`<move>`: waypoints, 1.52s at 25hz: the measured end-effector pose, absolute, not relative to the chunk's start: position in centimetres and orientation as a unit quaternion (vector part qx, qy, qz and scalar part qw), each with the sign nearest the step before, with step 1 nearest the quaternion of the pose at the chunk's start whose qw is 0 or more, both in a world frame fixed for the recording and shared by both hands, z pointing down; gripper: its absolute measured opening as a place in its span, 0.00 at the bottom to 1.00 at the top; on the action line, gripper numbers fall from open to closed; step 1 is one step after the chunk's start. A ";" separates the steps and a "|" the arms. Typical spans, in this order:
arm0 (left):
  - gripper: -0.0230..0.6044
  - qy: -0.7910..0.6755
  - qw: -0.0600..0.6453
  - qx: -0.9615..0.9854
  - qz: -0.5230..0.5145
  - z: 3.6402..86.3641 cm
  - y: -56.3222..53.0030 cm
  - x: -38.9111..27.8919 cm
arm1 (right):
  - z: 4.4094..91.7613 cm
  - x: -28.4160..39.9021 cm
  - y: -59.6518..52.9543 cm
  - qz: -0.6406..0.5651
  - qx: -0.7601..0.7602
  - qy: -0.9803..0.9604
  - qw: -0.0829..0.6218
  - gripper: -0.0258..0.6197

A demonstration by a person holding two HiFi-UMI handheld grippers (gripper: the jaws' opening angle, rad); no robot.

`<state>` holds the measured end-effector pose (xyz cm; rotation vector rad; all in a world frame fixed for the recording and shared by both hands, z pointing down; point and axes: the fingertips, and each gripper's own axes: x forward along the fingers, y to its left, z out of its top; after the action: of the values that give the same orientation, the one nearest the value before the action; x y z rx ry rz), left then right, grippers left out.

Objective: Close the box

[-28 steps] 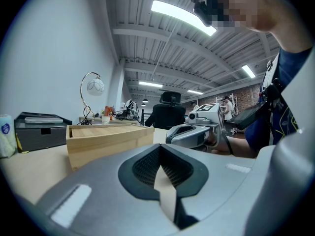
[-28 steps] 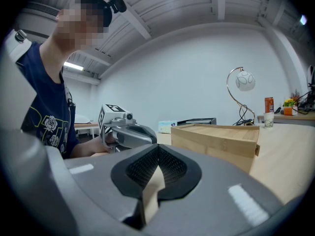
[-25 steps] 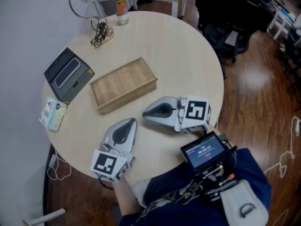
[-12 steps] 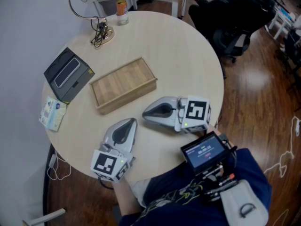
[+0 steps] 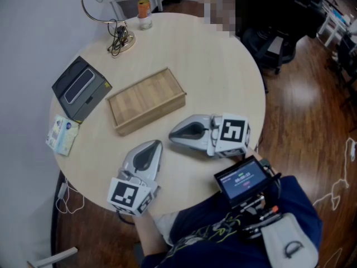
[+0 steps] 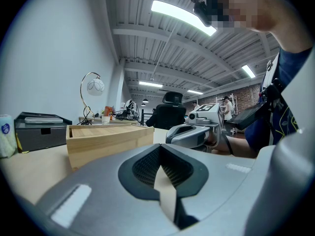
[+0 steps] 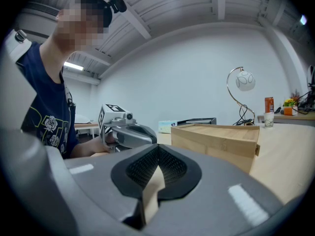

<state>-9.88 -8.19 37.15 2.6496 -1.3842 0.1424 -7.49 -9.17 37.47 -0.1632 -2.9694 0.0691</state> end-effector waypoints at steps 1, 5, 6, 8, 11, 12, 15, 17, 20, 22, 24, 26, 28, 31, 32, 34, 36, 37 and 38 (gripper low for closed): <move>0.04 -0.461 0.074 0.883 0.048 37.2 -8.2 -9.9 | 37.5 -7.5 -9.2 0.023 -0.055 -0.995 0.083 0.04; 0.04 -0.461 0.073 0.883 0.047 37.1 -8.2 -9.9 | 37.4 -7.5 -9.2 0.022 -0.055 -0.995 0.083 0.04; 0.04 -0.461 0.073 0.883 0.047 37.1 -8.2 -9.9 | 37.4 -7.5 -9.2 0.023 -0.055 -0.995 0.083 0.04; 0.04 -0.461 0.073 0.883 0.046 37.1 -8.2 -9.9 | 37.4 -7.5 -9.2 0.024 -0.054 -0.995 0.084 0.04; 0.04 -0.461 0.069 0.884 0.049 37.1 -8.2 -9.9 | 37.4 -7.5 -9.1 0.024 -0.055 -0.995 0.084 0.04; 0.04 -0.461 0.071 0.883 0.049 37.1 -8.2 -9.9 | 37.4 -7.5 -9.1 0.024 -0.055 -0.995 0.084 0.04; 0.04 -0.460 0.068 0.884 0.049 37.1 -8.2 -9.9 | 37.5 -7.5 -9.2 0.024 -0.054 -0.995 0.084 0.04; 0.04 -0.458 0.065 0.885 0.051 37.2 -8.2 -9.9 | 37.5 -7.5 -9.2 0.024 -0.054 -0.995 0.084 0.04; 0.04 -0.461 0.072 0.883 0.046 37.1 -8.2 -9.9 | 37.5 -7.5 -9.1 0.023 -0.054 -0.995 0.084 0.04; 0.04 -0.461 0.073 0.883 0.046 37.1 -8.2 -9.9 | 37.5 -7.5 -9.1 0.022 -0.054 -0.995 0.084 0.04; 0.04 -0.460 0.071 0.884 0.050 37.2 -8.1 -9.9 | 37.5 -7.5 -9.1 0.022 -0.054 -0.995 0.084 0.04; 0.04 -0.460 0.071 0.884 0.050 37.2 -8.1 -10.0 | 37.4 -7.5 -9.1 0.024 -0.054 -0.995 0.084 0.04; 0.04 -0.461 0.073 0.883 0.047 37.1 -8.1 -9.9 | 37.4 -7.5 -9.1 0.023 -0.054 -0.995 0.084 0.04; 0.04 -0.460 0.072 0.884 0.047 37.1 -8.1 -9.9 | 37.4 -7.6 -9.1 0.022 -0.054 -0.995 0.083 0.04; 0.04 -0.460 0.072 0.884 0.047 37.1 -8.1 -9.9 | 37.4 -7.5 -9.1 0.022 -0.054 -0.995 0.084 0.04; 0.04 -0.460 0.073 0.884 0.046 37.1 -8.1 -9.9 | 37.4 -7.5 -9.1 0.024 -0.054 -0.995 0.084 0.04; 0.04 -0.460 0.073 0.884 0.046 37.1 -8.1 -9.9 | 37.4 -7.5 -9.1 0.025 -0.054 -0.995 0.084 0.04; 0.04 -0.460 0.073 0.884 0.046 37.1 -8.1 -9.9 | 37.4 -7.5 -9.1 0.025 -0.054 -0.995 0.084 0.04; 0.04 -0.460 0.073 0.884 0.046 37.1 -8.1 -9.9 | 37.4 -7.5 -9.1 0.024 -0.054 -0.995 0.084 0.04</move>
<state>-9.86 -8.12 37.06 2.6535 -1.3823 0.1379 -7.50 -9.09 37.38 -0.1602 -2.9684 0.0731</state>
